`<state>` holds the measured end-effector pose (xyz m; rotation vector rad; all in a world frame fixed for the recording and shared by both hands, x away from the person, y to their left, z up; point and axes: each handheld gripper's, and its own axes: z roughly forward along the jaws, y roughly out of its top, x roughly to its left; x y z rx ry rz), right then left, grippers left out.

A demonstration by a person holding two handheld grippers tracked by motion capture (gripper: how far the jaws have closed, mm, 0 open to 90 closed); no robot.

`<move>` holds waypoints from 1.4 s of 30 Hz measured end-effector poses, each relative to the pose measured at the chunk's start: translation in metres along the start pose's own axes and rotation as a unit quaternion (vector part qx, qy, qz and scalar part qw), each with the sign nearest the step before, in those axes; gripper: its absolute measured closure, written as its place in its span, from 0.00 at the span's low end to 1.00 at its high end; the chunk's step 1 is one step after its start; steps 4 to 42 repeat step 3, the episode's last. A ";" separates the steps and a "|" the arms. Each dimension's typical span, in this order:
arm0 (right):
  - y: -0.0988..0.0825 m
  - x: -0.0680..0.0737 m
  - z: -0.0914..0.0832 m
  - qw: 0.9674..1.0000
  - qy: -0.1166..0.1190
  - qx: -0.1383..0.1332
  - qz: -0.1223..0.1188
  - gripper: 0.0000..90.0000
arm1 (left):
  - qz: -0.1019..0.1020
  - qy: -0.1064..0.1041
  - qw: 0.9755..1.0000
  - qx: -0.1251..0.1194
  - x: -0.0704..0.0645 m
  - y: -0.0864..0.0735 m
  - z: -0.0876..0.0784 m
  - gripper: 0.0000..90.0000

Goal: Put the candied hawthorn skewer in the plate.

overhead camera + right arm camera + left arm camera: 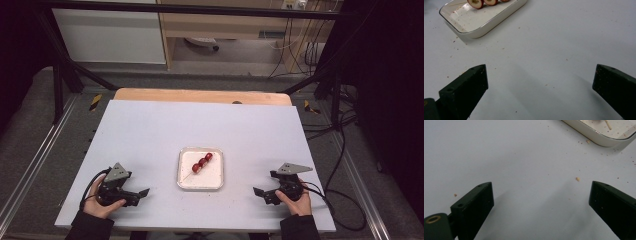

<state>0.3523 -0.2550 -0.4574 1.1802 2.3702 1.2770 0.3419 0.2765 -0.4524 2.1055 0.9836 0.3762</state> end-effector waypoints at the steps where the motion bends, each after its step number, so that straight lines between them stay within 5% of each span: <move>1: 0.000 0.000 0.000 1.000 0.000 0.001 -0.001 0.01 | 0.000 -0.001 1.000 -0.001 0.000 0.000 0.000 0.06; 42: 0.000 0.000 0.000 1.000 0.000 0.002 -0.001 0.01 | -0.001 -0.001 1.000 0.000 0.001 0.000 0.000 0.06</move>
